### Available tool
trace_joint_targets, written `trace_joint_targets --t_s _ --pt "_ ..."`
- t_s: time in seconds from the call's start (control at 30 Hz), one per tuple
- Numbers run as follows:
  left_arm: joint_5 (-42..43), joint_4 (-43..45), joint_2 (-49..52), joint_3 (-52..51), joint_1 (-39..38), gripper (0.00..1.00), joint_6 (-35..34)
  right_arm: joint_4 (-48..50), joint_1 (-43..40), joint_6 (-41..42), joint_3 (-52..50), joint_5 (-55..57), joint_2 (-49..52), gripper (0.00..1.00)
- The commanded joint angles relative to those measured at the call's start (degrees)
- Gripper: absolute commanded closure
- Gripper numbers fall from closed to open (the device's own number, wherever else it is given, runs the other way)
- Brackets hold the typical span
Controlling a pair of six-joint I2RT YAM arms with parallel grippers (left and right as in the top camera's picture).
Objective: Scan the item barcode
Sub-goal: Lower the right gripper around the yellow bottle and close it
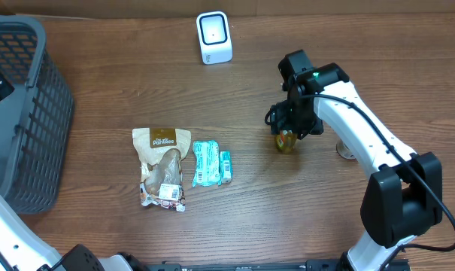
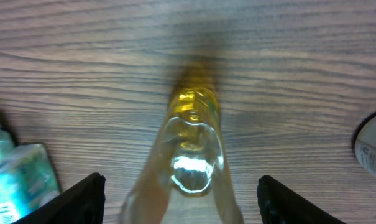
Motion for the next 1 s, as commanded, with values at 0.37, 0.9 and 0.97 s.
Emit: trace_joint_targets --t_s 0.37,0.9,0.97 --pt "0.66 0.2 0.24 -0.33 -0.11 0.0 -0.35 0.2 0.22 0.87 0.85 4.17 -0.55 0.39" --pt "0.66 0.22 0.24 -0.33 -0.11 0.0 -0.35 -1.14 0.22 4.42 2.99 -1.18 -0.55 0.35" --pt "0.66 0.2 0.24 -0.33 -0.11 0.01 -0.35 -1.03 0.22 4.52 2.8 -1.14 -0.55 0.38"
